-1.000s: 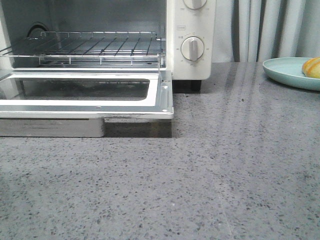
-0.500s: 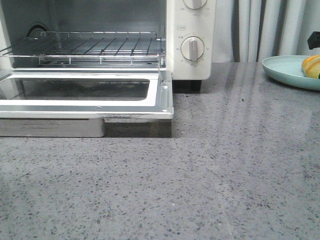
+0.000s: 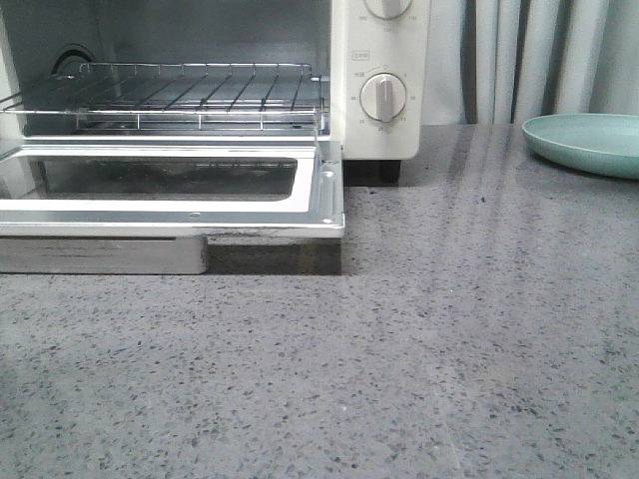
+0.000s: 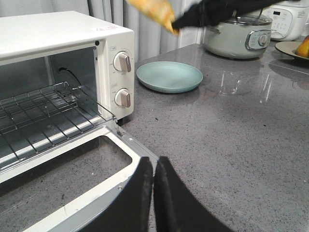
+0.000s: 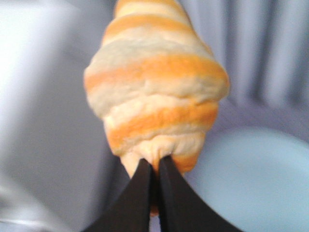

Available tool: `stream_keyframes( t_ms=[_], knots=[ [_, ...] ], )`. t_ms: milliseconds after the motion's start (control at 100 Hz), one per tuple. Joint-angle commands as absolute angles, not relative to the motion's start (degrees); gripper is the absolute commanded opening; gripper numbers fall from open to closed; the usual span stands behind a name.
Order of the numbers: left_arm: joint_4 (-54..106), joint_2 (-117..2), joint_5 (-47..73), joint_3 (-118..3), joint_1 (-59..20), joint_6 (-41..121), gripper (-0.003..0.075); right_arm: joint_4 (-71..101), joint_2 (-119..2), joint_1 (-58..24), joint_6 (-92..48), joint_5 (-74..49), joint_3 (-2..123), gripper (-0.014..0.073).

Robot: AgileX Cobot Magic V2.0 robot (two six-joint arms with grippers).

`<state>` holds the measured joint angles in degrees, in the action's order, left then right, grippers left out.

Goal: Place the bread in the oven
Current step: 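Carry the croissant with the right gripper into the open oven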

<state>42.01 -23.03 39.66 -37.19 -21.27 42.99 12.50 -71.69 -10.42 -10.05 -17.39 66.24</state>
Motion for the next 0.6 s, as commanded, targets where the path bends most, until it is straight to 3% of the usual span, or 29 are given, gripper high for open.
stream_keyframes(
  t_ms=[0, 150, 300, 590],
  knots=[
    [44.0, -23.4, 36.6, -38.8, -21.6, 42.6, -0.0022, 13.0, -68.2, -19.3, -11.3, -13.0, 70.5, -0.0065],
    [44.0, -23.4, 36.0, -38.8, -21.6, 42.6, -0.0022, 12.4, -70.8, -36.0, -11.3, -12.9, 74.7, -0.0065],
    [44.0, -23.4, 36.0, -38.8, -21.6, 42.6, -0.0022, 12.4, -78.1, -44.9, -11.3, -12.9, 76.2, -0.0065],
    [44.0, -23.4, 36.8, -38.8, -21.6, 42.6, -0.0022, 12.2, -91.8, -44.9, -11.3, -13.9, 81.5, -0.0065]
  ],
)
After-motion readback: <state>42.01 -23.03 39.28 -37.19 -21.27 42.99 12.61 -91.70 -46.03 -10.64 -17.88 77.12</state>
